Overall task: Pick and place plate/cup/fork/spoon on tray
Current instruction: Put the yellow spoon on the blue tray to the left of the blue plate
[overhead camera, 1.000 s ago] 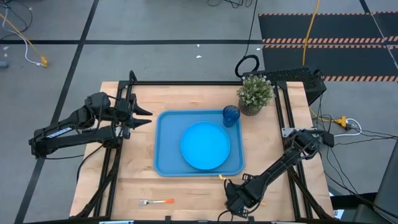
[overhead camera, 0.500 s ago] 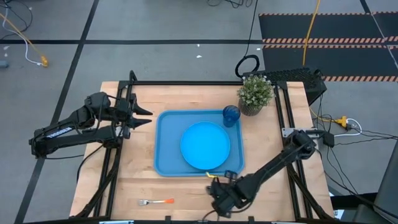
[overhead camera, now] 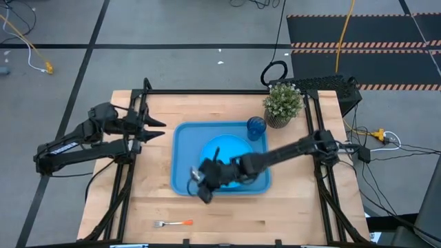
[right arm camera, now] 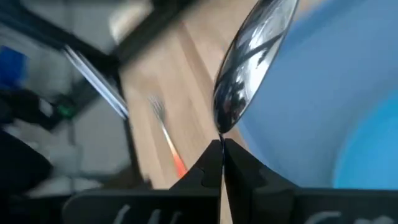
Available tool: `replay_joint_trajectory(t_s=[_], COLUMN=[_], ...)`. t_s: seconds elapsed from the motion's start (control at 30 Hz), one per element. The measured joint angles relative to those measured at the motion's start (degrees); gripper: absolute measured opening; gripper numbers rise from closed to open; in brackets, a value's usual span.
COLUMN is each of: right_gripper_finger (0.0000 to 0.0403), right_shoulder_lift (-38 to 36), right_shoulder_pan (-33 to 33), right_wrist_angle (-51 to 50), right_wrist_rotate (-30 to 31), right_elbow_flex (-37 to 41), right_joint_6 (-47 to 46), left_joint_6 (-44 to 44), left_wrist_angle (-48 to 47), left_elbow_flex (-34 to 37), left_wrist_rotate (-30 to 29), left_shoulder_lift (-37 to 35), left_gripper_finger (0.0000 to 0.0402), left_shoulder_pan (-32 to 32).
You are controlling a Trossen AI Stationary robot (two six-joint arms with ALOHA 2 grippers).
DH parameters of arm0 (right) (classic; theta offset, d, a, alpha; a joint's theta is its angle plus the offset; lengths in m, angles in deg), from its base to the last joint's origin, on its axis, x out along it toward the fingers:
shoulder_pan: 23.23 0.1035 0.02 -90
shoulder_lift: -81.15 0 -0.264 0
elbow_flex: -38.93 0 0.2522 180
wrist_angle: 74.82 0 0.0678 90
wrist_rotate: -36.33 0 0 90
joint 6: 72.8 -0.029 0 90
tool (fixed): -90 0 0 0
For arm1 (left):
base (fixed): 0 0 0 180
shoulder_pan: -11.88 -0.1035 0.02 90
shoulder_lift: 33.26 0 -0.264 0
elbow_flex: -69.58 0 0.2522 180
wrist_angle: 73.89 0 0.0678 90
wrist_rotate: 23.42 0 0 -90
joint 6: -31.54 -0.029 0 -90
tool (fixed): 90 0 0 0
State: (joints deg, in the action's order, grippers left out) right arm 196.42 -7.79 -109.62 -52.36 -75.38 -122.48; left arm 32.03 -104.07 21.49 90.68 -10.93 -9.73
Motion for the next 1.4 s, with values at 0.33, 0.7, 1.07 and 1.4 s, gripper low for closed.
replay_joint_trajectory(t_s=[0.33,0.7,1.07,1.4], right_gripper_finger=[0.0003,0.0001,0.0,0.0059], right_shoulder_lift=[0.8,9.5,10.5,10.5], right_shoulder_pan=[-10.1,-14.4,-16.7,-16.8], right_wrist_angle=[4.9,12.2,10.9,11.4], right_wrist_rotate=[-6.1,-15.4,-16.2,-14.7], right_elbow_flex=[-0.1,0.0,-0.1,-0.1], right_joint_6=[2.4,0.5,2.2,5.4], left_joint_6=[-1.6,-1.4,-1.2,-1.0], left_wrist_angle=[-1.6,-1.5,-1.5,-1.8], left_elbow_flex=[0.0,0.0,0.0,0.0], left_wrist_rotate=[0.0,-0.6,-0.6,-0.6], left_shoulder_lift=[-7.5,-8.5,-8.5,-8.5], left_gripper_finger=[0.0143,0.0143,0.0143,0.0143], left_shoulder_pan=[0.0,-0.3,-0.3,-0.3])
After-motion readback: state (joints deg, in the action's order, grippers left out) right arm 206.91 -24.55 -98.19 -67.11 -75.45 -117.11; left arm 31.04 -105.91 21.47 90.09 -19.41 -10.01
